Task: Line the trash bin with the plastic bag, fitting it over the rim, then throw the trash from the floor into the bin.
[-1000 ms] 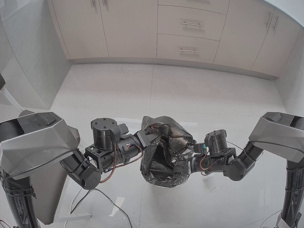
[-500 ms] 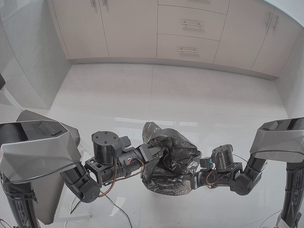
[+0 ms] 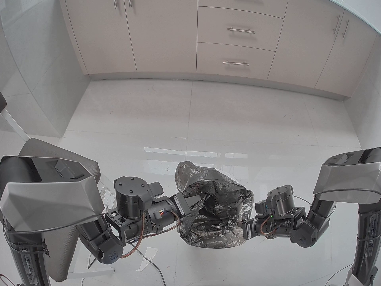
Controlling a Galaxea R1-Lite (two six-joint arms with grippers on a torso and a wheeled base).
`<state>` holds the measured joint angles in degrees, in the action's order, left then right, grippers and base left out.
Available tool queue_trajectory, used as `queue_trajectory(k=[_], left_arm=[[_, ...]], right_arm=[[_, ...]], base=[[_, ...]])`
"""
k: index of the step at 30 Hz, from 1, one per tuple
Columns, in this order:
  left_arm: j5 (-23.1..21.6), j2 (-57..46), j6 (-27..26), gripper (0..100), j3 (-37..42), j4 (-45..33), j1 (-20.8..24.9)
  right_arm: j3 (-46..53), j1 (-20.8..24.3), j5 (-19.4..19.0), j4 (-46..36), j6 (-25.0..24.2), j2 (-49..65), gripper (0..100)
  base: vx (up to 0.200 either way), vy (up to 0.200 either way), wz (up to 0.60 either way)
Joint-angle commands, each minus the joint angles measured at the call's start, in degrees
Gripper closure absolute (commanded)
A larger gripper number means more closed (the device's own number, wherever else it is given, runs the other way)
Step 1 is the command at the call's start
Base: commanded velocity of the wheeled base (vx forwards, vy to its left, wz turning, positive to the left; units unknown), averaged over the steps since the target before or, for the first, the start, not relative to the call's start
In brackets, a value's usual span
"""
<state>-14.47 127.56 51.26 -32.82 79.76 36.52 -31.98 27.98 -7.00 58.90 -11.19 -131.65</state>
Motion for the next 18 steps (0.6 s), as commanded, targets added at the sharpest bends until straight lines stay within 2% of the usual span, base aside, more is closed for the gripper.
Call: queue_trajectory(k=[1,18], left_arm=[[-0.03,0.93,0.07,100,0.21,0.04,0.48],[0.06,3.57,-0.11,100,-1.99,0.48,0.22]], right_arm=[[0.34,-0.38,0.93,0.07,-0.06,-0.89,100],[0.34,-0.91,2.78,0.42,-0.23,-0.45,100]], base=[[0.0,0.0,0.0],[0.0,0.0,0.0]])
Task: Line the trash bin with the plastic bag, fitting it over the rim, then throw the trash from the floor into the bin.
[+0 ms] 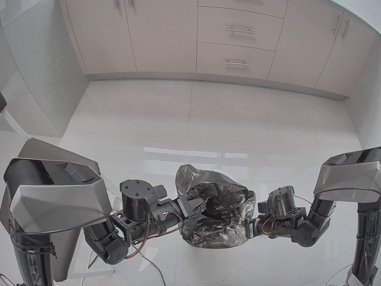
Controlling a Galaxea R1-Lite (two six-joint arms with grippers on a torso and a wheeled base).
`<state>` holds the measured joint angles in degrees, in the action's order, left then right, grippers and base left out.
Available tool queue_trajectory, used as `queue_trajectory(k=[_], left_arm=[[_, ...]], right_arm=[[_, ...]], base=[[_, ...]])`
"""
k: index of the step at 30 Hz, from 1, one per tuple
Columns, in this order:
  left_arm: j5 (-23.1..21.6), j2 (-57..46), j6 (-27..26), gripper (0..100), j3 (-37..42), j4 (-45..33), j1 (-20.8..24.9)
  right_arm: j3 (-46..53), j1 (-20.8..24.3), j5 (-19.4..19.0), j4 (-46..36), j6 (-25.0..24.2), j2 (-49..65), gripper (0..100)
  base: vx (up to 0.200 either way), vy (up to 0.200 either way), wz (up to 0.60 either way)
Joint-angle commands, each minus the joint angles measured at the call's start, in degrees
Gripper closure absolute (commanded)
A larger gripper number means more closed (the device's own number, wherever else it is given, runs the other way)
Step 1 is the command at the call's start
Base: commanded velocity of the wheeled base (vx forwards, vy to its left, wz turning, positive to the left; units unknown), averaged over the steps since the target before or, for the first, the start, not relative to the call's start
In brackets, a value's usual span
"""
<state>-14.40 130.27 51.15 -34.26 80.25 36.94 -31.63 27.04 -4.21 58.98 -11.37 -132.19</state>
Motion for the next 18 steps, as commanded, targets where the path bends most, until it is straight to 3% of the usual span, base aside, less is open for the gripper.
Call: queue_trajectory(k=[1,18], left_arm=[[-0.02,1.04,0.0,100,-0.99,-0.01,-0.37],[-0.02,2.36,-0.18,100,-2.66,-0.01,-2.92]], right_arm=[[-0.01,-0.06,-0.01,0.96,-0.05,0.01,100],[-3.43,-1.11,2.27,2.81,-0.05,-2.63,100]], base=[[0.0,0.0,0.0],[0.0,0.0,0.0]])
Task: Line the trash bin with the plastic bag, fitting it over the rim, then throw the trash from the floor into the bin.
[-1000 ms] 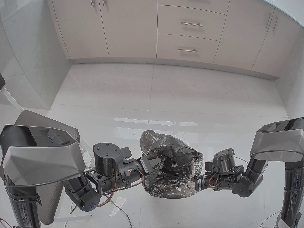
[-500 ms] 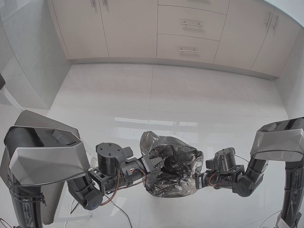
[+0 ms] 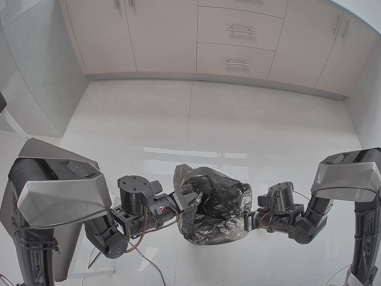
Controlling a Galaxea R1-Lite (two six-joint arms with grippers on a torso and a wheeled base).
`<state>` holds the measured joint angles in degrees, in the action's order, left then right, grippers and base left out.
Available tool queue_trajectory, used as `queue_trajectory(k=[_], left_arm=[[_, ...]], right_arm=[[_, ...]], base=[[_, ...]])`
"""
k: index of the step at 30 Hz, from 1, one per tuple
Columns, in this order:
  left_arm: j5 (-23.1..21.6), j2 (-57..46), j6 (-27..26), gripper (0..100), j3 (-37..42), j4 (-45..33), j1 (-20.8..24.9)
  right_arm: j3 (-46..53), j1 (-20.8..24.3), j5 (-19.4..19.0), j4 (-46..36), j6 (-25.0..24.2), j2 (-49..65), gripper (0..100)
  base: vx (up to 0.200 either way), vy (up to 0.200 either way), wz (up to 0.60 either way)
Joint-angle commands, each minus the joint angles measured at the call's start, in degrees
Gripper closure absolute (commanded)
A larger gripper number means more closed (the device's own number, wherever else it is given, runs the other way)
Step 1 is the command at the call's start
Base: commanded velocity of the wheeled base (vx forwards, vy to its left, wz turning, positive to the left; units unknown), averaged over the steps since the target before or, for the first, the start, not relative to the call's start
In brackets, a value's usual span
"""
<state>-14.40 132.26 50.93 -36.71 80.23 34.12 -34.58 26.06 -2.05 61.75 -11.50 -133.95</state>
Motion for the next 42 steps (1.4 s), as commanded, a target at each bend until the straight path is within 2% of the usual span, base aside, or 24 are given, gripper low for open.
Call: queue_trajectory(k=[1,13,14,27,32,42], left_arm=[[-0.1,0.37,0.04,100,-0.21,0.02,-0.11],[-0.19,1.07,-0.22,100,-1.61,0.02,-0.2],[-0.19,1.25,-0.22,100,-2.05,0.02,-0.28],[-0.19,1.43,-0.31,100,-2.23,0.02,-0.28],[-0.1,1.51,-0.31,100,-2.23,0.02,-0.28],[-0.1,1.51,-0.31,100,-2.32,0.02,-0.28]], right_arm=[[-0.48,-0.14,0.2,0.04,0.07,-0.87,100],[-0.48,-0.31,0.29,0.13,0.33,-0.7,100],[-0.48,-0.31,0.29,0.13,0.33,-0.7,0],[0.57,-1.01,0.73,4.61,0.69,2.82,0],[-4.0,-1.72,5.65,4.44,0.77,0.27,0],[-8.04,-2.33,7.67,2.5,0.77,-3.25,0]], base=[[0.0,0.0,0.0],[0.0,0.0,0.0],[0.0,0.0,0.0],[0.0,0.0,0.0],[0.0,0.0,0.0],[0.0,0.0,0.0]])
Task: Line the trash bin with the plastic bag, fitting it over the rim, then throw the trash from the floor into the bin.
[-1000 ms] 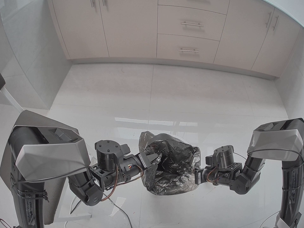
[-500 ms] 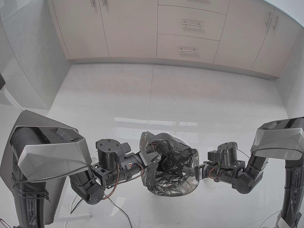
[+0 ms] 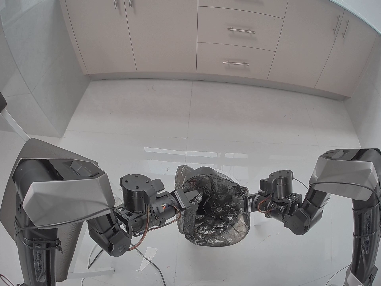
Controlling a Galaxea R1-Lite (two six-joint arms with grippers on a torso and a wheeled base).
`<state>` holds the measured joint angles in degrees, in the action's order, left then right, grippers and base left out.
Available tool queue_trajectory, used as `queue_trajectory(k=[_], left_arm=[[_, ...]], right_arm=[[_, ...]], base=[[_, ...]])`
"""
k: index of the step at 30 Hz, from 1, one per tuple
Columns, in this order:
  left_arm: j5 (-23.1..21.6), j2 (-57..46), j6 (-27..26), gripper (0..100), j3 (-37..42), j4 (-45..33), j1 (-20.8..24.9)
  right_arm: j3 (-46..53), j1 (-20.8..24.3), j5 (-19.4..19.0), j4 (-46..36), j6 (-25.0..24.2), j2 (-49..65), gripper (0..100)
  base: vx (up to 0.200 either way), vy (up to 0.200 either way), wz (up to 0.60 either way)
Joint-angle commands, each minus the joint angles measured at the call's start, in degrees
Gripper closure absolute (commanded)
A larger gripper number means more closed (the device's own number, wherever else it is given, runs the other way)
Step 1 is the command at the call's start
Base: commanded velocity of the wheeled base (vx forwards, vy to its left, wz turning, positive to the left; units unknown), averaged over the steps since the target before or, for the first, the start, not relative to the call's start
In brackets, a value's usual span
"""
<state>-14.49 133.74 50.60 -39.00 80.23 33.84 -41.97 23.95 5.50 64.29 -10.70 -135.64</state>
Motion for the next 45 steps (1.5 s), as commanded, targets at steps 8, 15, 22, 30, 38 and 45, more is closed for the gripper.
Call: queue_trajectory(k=[8,15,22,30,38,45], left_arm=[[-0.01,0.11,0.02,100,-0.03,0.02,0.0],[-0.01,0.2,0.02,100,-0.03,0.02,0.0],[-0.01,0.2,-0.07,100,-0.2,0.02,0.0],[-0.01,0.64,-0.15,100,-0.73,0.02,-0.09],[-0.01,0.38,-1.38,100,-0.82,0.02,-0.27],[-0.01,0.91,-4.28,100,-2.66,-0.07,-1.59]], right_arm=[[-0.22,-3.12,0.83,-0.13,0.07,-2.43,0],[1.54,-4.62,0.92,-0.13,0.24,-2.78,0],[1.37,-6.29,1.01,-0.05,1.65,-4.1,0],[1.02,-6.64,1.01,0.13,1.65,-4.37,0],[2.86,-4.27,0.92,0.04,1.74,1.35,0],[2.95,0.13,0.92,-0.57,2.09,4.95,0]], base=[[0.0,0.0,0.0],[0.0,0.0,0.0],[0.0,0.0,0.0],[0.0,0.0,0.0],[0.0,0.0,0.0],[0.0,0.0,0.0]])
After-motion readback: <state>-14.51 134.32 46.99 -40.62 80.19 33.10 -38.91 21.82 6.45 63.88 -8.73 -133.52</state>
